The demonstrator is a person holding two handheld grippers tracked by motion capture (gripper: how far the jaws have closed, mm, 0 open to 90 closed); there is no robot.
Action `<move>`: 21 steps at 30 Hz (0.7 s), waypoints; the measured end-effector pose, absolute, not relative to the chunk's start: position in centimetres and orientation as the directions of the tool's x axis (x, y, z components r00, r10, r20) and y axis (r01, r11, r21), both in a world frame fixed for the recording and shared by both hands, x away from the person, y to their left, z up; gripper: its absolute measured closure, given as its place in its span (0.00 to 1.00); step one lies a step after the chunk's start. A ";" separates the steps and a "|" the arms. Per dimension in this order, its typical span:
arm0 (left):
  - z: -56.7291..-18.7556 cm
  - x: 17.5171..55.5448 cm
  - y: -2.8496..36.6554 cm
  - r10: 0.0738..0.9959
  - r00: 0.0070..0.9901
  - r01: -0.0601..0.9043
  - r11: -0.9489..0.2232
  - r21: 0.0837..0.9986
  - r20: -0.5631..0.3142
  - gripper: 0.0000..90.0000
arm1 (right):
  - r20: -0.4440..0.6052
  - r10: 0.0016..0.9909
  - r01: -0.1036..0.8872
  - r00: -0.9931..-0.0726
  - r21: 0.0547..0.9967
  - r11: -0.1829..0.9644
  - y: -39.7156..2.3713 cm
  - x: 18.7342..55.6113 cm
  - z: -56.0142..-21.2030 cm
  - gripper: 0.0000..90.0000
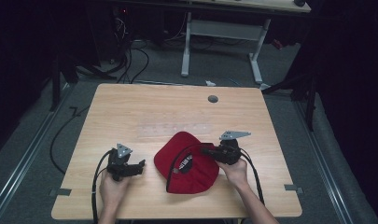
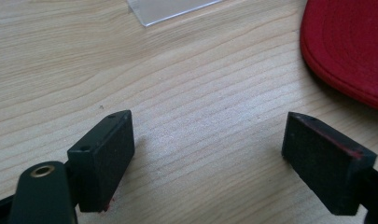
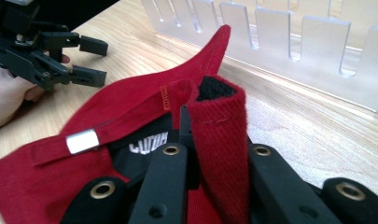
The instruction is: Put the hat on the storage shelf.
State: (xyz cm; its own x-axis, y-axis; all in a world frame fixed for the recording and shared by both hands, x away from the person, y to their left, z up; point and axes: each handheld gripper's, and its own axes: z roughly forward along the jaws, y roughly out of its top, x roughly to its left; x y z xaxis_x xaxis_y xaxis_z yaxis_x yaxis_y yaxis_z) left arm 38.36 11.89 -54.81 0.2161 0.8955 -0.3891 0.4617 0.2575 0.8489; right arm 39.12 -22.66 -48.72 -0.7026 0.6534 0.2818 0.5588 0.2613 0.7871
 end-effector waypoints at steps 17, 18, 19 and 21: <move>-54.8 38.3 11.8 0.897 0.211 0.460 0.260 0.849 -0.389 0.19 | 0.310 0.665 0.570 -0.679 0.794 0.210 -24.4 37.8 -46.8 0.93; -54.8 38.3 11.8 0.897 0.210 0.459 0.260 0.849 -0.388 0.19 | 0.319 0.667 0.575 -0.674 0.794 0.201 -24.7 37.7 -46.6 0.93; -54.8 38.3 11.8 0.897 0.210 0.459 0.260 0.849 -0.388 0.19 | 0.319 0.667 0.575 -0.674 0.794 0.201 -24.7 37.7 -46.6 0.93; -54.8 38.2 11.8 0.894 0.221 0.458 0.259 0.851 -0.390 0.20 | 0.325 0.671 0.577 -0.667 0.794 0.190 -25.0 37.5 -46.4 0.93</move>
